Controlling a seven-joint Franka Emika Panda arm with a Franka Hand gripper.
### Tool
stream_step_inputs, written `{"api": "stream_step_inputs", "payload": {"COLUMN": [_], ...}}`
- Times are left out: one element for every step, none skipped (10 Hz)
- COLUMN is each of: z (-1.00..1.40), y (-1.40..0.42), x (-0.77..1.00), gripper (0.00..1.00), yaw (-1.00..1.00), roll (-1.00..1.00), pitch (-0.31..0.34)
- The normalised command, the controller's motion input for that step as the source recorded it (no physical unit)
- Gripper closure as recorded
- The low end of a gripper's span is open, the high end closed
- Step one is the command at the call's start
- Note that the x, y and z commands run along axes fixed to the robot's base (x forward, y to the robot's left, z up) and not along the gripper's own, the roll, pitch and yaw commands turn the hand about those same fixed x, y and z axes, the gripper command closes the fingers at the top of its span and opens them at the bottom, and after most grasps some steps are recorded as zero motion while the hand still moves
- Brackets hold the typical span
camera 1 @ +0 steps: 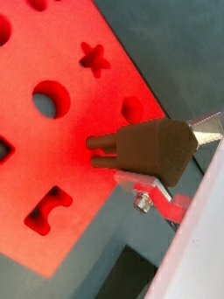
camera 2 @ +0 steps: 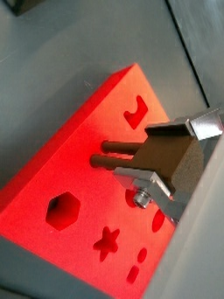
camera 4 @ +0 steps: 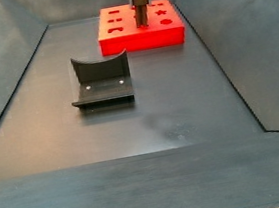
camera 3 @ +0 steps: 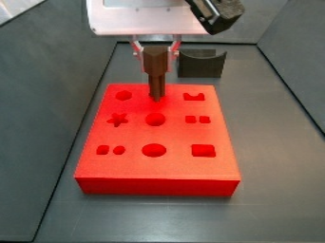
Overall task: Pick up the 3 prong object. Move up. Move to above the board. Insert the 3 prong object.
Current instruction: Insert the 3 prong object.
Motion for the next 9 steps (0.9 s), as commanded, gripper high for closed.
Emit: {"api": "stream_step_inputs", "payload": {"z": [-0.78,-0.70,-0.74,-0.74,-0.53,0.00,0.00,0.00,0.00], "y": [0.00,0.00,0.00,0.00,0.00,0.01,0.00,0.00,0.00], "x": [0.33,0.24,0.12,0.05,0.00,0.00,-0.03,0.00,0.00], "gripper": [1.00,1.00,1.00,1.00,1.00,1.00,1.00,1.00,1.00], "yaw": [0.46,0.21,0.19,0.17,0.13,0.00,0.00,0.00,0.00], "roll": [0.06,0.05,0.07,0.08,0.07,-0.02,0.00,0.01,0.00], "pitch": [-0.021,-0.019,-0.057,-0.060,-0.034,0.000,0.000,0.000,0.000]}}
